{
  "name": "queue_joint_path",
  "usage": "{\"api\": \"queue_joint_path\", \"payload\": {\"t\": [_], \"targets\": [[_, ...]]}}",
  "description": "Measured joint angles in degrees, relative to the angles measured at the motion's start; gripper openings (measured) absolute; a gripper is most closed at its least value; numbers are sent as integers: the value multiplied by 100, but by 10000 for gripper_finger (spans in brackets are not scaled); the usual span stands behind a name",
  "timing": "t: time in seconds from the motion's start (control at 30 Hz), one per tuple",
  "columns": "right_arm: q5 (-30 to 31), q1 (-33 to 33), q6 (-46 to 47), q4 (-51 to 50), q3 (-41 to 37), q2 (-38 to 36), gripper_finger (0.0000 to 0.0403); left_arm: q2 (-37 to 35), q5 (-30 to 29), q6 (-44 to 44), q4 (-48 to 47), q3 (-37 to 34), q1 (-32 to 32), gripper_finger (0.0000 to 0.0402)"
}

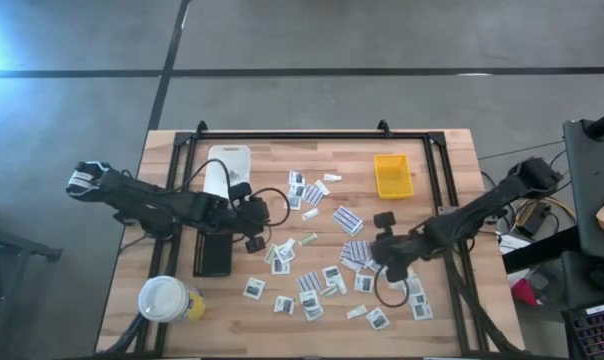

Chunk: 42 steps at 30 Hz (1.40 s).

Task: Pick & Place First Aid Supplies
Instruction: Put the blue bandage pack into the yellow bin

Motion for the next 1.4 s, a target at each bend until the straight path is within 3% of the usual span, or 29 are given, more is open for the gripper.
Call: {"api": "queue_joint_path", "payload": {"t": [0.27,0.53,0.83,1.27,1.4], "targets": [[243,0,-135,-249,223,671,43,0,28,619,764,-44,7,112],[1399,-44,-246,-158,218,957,43,0,141,972,1091,-74,7,112],[1351,-321,-867,36,257,1544,43,0,144,979,1079,-79,7,112],[1341,-343,-732,-25,784,2216,49,0,144,981,1033,-79,7,112],[1375,-343,-529,-622,1098,2188,66,0,144,981,1014,-79,7,112]]}}
